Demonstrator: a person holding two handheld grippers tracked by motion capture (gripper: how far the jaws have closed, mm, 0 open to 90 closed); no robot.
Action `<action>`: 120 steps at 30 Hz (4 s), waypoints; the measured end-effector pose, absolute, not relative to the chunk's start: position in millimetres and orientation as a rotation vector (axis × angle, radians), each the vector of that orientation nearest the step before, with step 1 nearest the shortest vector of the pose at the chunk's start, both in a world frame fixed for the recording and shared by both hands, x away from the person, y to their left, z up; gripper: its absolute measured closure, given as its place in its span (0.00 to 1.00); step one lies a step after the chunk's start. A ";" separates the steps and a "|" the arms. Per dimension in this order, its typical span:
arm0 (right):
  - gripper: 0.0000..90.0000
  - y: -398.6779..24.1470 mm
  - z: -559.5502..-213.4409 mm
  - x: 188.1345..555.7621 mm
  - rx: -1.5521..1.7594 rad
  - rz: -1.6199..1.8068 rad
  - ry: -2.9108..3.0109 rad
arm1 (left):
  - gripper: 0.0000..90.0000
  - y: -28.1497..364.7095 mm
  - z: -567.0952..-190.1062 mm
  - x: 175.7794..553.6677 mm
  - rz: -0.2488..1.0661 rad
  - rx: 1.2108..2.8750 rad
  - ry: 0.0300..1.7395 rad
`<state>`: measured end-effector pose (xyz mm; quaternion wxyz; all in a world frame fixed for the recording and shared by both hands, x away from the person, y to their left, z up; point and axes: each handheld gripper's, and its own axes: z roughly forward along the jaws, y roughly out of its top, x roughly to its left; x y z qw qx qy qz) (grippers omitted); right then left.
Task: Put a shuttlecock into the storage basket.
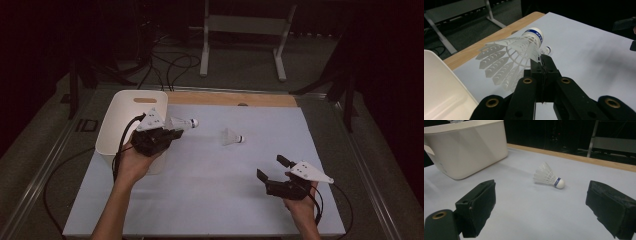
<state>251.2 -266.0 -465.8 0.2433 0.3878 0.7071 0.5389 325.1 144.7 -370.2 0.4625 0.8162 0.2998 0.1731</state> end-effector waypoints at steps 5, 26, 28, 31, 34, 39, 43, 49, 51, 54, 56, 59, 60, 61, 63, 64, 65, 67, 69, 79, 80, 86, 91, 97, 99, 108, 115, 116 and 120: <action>0.10 -266.1 -465.7 251.3 1.061 1.474 1.930 | 1.00 147.1 -367.2 325.5 0.438 2.006 0.734; 0.10 -267.4 -464.9 251.1 1.067 1.471 1.923 | 1.00 163.4 -358.3 326.5 0.478 1.986 0.745; 0.10 -267.8 -464.9 251.2 1.070 1.472 1.920 | 1.00 165.5 -357.5 326.4 0.483 1.987 0.748; 0.10 -268.0 -464.9 251.3 1.069 1.471 1.920 | 1.00 168.6 -356.5 326.1 0.486 1.982 0.754; 0.10 -267.6 -465.0 251.2 1.072 1.469 1.922 | 1.00 171.5 -355.7 325.7 0.488 1.973 0.758; 0.10 -267.7 -464.9 251.2 1.070 1.469 1.921 | 1.00 176.8 -353.7 325.3 0.496 1.969 0.763; 0.10 -267.6 -465.0 251.1 1.072 1.468 1.921 | 1.00 179.9 -352.9 325.1 0.503 1.968 0.769; 0.10 -267.2 -465.3 251.2 1.070 1.466 1.925 | 1.00 183.6 -352.2 324.8 0.510 1.976 0.772; 0.10 -267.2 -465.3 251.3 1.068 1.466 1.925 | 1.00 184.7 -352.0 324.9 0.511 1.976 0.773; 0.10 -267.1 -465.3 251.3 1.069 1.467 1.925 | 1.00 186.2 -352.0 324.9 0.516 1.978 0.777; 0.10 -267.4 -465.3 251.4 1.069 1.468 1.925 | 1.00 187.9 -351.9 325.1 0.518 1.980 0.779; 0.10 -267.1 -465.5 251.3 1.069 1.465 1.930 | 1.00 190.5 -351.4 325.2 0.521 1.975 0.783; 0.10 -267.1 -465.5 251.3 1.069 1.465 1.931 | 1.00 191.3 -351.1 325.1 0.525 1.974 0.786; 0.10 -267.0 -465.5 251.3 1.069 1.466 1.931 | 1.00 192.4 -350.7 325.0 0.526 1.974 0.787; 0.10 -267.1 -465.5 251.4 1.069 1.465 1.930 | 1.00 194.2 -350.4 324.7 0.528 1.969 0.792; 0.10 -267.2 -465.5 251.4 1.069 1.465 1.929 | 1.00 195.1 -350.3 324.7 0.530 1.969 0.792; 0.10 -267.2 -465.4 251.4 1.070 1.465 1.928 | 1.00 196.0 -350.0 324.6 0.534 1.970 0.794; 0.10 -267.1 -465.5 251.5 1.067 1.466 1.929 | 1.00 197.9 -349.4 324.3 0.536 1.968 0.794; 0.10 -267.0 -465.5 251.3 1.069 1.465 1.930 | 1.00 199.6 -349.0 324.1 0.538 1.966 0.797; 0.10 -267.7 -465.3 251.5 1.063 1.463 1.928 | 1.00 207.7 -347.7 323.4 0.555 1.961 0.814; 0.10 -267.6 -465.3 251.5 1.062 1.463 1.929 | 1.00 208.5 -347.7 323.2 0.555 1.963 0.816; 0.10 -267.6 -465.3 251.7 1.059 1.463 1.926 | 1.00 213.6 -348.0 323.0 0.561 1.957 0.829; 0.10 -268.5 -464.8 251.6 1.060 1.465 1.923 | 1.00 218.2 -348.5 323.5 0.567 1.951 0.841; 0.10 -268.8 -464.7 251.6 1.062 1.465 1.921 | 1.00 225.6 -348.6 324.3 0.581 1.948 0.857; 0.10 -268.7 -464.6 251.5 1.063 1.466 1.921 | 1.00 226.7 -348.5 324.4 0.585 1.950 0.858; 0.10 -268.9 -464.9 251.7 1.060 1.465 1.922 | 1.00 231.1 -348.7 324.0 0.594 1.948 0.869; 0.10 -268.5 -465.1 251.8 1.059 1.465 1.922 | 1.00 233.7 -348.9 323.3 0.599 1.952 0.877; 0.10 -268.6 -465.1 251.9 1.059 1.465 1.923 | 1.00 234.0 -349.0 323.3 0.599 1.951 0.879; 0.10 -268.9 -465.2 252.0 1.060 1.465 1.924 | 1.00 235.1 -349.1 323.0 0.600 1.950 0.882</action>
